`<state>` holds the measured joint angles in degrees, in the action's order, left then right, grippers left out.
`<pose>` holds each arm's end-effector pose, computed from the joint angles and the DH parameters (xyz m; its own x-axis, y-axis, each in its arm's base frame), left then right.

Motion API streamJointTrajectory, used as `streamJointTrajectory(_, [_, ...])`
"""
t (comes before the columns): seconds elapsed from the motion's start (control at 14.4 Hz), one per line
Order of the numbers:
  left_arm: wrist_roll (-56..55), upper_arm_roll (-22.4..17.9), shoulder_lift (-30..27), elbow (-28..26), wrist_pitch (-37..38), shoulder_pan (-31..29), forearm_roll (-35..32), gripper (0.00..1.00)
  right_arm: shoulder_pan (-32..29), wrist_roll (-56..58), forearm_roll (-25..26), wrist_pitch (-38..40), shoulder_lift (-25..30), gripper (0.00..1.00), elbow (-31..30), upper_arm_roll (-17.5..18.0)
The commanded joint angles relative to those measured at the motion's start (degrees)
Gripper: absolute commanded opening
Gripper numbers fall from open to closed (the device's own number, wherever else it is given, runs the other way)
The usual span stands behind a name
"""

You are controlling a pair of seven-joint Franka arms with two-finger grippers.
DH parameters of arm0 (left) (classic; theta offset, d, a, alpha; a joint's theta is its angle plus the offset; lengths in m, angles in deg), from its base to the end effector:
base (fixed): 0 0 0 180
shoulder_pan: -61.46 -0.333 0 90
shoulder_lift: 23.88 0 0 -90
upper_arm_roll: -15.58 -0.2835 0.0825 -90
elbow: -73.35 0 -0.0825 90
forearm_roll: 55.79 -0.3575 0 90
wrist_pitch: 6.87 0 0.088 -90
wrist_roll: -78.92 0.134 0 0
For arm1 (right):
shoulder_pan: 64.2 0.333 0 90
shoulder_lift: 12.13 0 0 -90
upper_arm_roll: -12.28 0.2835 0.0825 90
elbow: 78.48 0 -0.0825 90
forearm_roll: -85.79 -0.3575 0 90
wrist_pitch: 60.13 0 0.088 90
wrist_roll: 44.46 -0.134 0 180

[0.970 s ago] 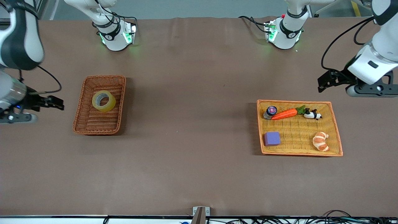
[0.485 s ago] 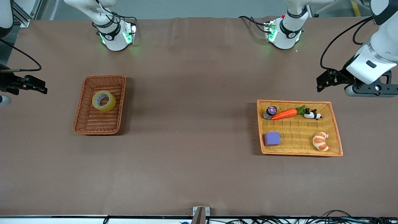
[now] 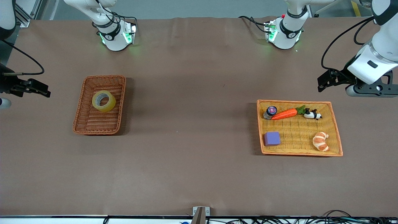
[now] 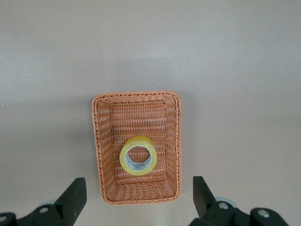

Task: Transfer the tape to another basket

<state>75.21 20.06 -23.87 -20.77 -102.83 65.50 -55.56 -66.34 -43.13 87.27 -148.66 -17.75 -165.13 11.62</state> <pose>0.5313 -0.0801 0.5419 0.9960 -0.0834 0.0316 -0.0836 -0.9965 0.0061 0.5486 -0.0301 0.5359 0.9975 -0.0262 -0.0658 -0.0246 -0.9994 0.0254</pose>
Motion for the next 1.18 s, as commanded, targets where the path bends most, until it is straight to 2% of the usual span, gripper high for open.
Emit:
streamJointTrajectory(0.0, [1.52, 0.09, -1.24, -0.45, 0.86, -0.97, -0.14, 1.0, 0.12, -0.99, -0.6, -0.41, 2.9, 1.0, -2.38, -0.39])
streamJointTrajectory(0.35, [0.56, 0.0, -1.33, -0.28, 0.95, -1.06, -0.06, 1.0, 0.21, -0.9, -0.6, 0.82, 4.83, 1.0, -2.64, -0.39])
streamJointTrajectory(0.55, [-0.77, 0.09, -1.42, 0.16, 4.64, -1.06, -0.05, 1.0, -0.23, -0.9, -0.6, 0.73, 4.75, 1.0, -2.64, -0.39])
streamJointTrajectory(1.11, [-1.03, 0.09, -1.25, 0.51, 3.42, -0.97, -0.14, 1.0, -0.32, -0.98, -0.6, 0.64, 4.75, 1.0, -2.47, -0.3])
